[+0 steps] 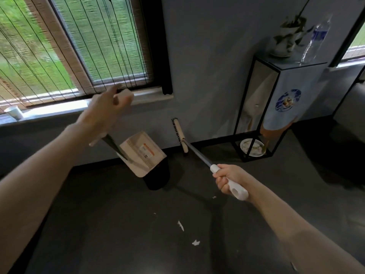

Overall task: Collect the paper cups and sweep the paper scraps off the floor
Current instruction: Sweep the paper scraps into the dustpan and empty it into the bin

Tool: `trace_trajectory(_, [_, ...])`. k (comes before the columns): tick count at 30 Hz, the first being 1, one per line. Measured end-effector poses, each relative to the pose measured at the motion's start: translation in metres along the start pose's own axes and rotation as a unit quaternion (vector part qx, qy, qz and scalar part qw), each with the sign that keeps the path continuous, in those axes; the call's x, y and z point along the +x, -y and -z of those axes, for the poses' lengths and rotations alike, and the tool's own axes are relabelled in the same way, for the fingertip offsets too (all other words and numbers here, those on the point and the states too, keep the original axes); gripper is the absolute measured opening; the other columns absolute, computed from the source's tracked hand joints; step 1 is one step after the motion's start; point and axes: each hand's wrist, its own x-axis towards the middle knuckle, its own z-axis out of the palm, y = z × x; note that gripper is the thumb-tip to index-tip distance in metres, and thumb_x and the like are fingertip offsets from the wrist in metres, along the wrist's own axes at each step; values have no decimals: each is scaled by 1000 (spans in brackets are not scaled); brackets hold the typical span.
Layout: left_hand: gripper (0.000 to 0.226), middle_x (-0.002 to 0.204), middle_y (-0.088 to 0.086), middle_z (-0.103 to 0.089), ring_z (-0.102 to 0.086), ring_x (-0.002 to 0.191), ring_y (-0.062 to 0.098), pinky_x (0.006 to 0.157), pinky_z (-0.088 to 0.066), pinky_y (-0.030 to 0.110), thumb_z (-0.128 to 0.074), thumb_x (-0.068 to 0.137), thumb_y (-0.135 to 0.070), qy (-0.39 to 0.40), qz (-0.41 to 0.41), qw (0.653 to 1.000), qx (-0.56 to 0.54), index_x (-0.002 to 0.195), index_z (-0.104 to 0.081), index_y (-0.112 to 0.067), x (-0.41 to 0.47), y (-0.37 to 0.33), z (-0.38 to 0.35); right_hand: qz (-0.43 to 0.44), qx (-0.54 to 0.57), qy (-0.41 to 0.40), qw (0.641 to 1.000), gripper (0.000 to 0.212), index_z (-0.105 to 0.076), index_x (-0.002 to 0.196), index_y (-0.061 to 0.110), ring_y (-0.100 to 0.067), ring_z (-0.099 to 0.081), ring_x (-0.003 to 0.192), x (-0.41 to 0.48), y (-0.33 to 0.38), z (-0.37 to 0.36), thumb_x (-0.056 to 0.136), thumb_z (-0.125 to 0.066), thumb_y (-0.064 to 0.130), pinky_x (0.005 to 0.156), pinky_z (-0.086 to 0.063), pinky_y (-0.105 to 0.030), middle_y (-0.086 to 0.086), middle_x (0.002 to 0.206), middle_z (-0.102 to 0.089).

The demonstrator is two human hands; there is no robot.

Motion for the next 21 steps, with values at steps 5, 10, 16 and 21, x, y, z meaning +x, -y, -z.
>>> trace_trajectory(5, [57, 120, 0, -58, -57, 61, 14, 35, -43, 15, -61, 91, -26, 30, 9, 994, -102, 140, -37, -41, -4, -15, -15, 6, 6, -16, 1000, 21, -49, 104, 16, -3, -43, 35, -6, -1, 15, 94, -45, -2, 30, -35, -14, 0, 46, -50])
trace_trajectory(10, [44, 122, 7, -59, -61, 68, 18, 42, -43, 21, -48, 96, -16, 116, 23, 989, -84, 137, -41, -30, -35, -7, -108, -12, 27, -68, 997, 28, -44, 115, 17, -3, -42, 32, -19, -11, 37, 95, -44, -2, 28, -33, -14, 0, 43, -47])
trace_trajectory(16, [41, 115, 8, -58, -65, 78, 29, 54, -54, 35, -45, 98, -24, 253, 20, 960, -119, 137, -35, -35, -59, -33, -192, -38, 84, -155, 984, 35, -40, 124, 14, -4, -43, 36, -39, -45, 78, 93, -47, -2, 30, -34, -15, -2, 49, -50])
trace_trajectory(21, [41, 99, -2, -55, -61, 56, 15, 37, -42, 17, -47, 98, -26, 324, -23, 933, -155, 136, -36, -37, -69, -95, -244, -46, 165, -205, 964, 20, -49, 106, 7, -3, -39, 32, -62, -79, 118, 93, -39, -4, 28, -28, -13, -1, 50, -44])
